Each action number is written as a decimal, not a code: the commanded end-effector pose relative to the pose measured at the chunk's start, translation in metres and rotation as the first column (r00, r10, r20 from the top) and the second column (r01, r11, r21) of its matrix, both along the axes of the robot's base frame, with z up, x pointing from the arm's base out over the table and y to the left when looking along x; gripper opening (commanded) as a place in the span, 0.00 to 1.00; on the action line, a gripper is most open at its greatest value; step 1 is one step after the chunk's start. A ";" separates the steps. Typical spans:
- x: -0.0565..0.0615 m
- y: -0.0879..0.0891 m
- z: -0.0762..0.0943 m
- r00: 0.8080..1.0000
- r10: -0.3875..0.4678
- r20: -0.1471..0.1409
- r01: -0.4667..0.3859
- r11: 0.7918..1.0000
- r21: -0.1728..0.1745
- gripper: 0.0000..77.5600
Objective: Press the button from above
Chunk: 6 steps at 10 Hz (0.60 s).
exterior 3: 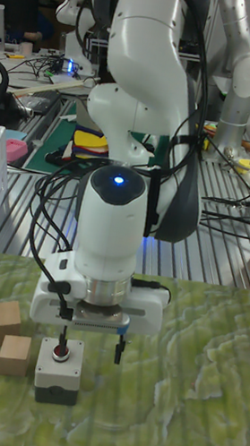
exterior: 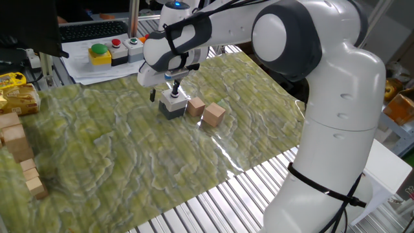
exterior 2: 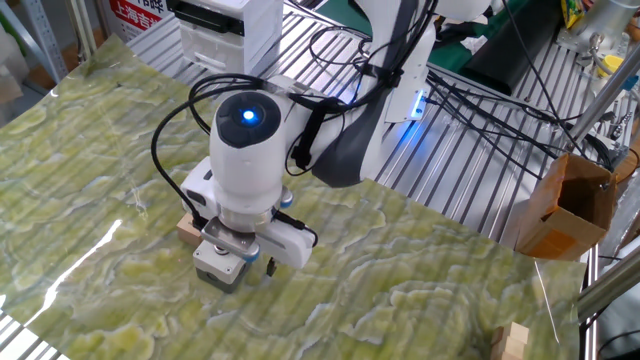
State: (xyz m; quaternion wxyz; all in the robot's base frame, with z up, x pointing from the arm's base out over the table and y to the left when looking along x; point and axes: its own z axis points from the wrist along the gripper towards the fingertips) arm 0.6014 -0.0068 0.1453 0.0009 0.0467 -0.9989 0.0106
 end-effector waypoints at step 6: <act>-0.019 -0.020 0.059 0.998 0.011 -0.057 -0.011 1.000 0.000 1.00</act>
